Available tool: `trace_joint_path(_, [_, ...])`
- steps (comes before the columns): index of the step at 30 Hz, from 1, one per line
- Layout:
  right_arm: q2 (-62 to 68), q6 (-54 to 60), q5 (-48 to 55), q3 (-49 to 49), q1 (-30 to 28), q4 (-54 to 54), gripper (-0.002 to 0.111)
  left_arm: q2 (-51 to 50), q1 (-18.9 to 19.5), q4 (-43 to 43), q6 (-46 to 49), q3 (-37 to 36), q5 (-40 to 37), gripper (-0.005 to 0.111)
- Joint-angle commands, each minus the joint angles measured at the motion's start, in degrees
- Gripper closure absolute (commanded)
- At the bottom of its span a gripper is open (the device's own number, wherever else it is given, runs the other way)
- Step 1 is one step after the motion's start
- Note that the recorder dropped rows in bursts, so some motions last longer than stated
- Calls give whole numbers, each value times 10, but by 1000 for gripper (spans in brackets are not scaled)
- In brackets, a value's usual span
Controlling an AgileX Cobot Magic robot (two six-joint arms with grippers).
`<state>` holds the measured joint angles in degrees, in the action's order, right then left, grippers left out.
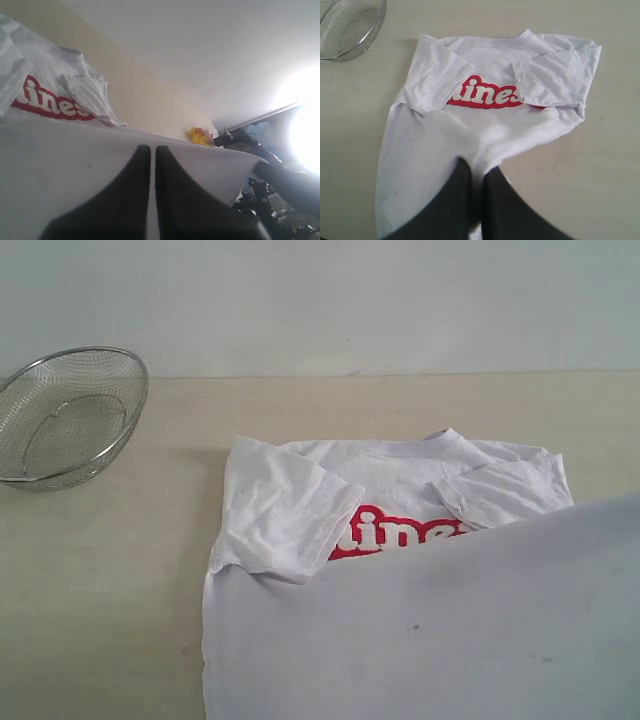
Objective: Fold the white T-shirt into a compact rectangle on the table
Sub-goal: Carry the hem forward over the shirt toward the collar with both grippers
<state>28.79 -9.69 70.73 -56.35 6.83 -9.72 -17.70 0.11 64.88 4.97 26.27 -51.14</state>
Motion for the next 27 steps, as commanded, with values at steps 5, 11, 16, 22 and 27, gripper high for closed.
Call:
trace_joint_path(5, [54,8,-8,-3,0,0,108,-108,-1,-1,142,4,28,102])
trace_joint_path(11, [105,15,-61,-3,0,-1,108,-198,-1,-1,228,4,49,102])
trace_joint_path(16, [175,29,-120,-3,0,1,108,-264,-1,9,277,4,75,102])
trace_joint_path(22, [277,40,-225,-3,0,2,108,-333,-1,27,342,11,78,102])
trace_joint_path(27, [361,42,-294,-3,0,2,108,-361,-1,34,385,12,85,102])
